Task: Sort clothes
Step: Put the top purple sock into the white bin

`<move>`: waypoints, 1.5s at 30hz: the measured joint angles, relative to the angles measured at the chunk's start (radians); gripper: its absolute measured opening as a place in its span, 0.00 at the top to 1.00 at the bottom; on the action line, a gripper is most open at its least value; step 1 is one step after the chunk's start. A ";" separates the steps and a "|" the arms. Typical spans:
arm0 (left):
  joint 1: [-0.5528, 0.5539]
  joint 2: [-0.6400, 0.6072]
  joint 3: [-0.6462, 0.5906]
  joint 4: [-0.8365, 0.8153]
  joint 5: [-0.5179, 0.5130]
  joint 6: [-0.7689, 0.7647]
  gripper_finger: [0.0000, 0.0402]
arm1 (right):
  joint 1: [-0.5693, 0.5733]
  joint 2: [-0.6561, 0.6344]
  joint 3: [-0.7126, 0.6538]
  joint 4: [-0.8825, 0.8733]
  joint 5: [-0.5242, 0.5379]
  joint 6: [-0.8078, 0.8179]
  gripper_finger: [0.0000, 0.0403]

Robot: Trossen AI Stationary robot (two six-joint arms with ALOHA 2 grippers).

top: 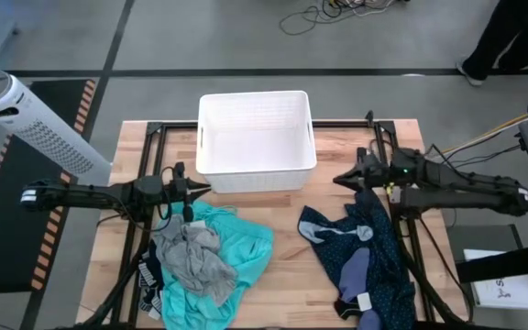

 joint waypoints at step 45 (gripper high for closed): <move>0.000 0.000 0.000 0.000 0.000 0.000 0.91 | 0.769 0.697 0.181 -0.496 -0.008 0.492 0.55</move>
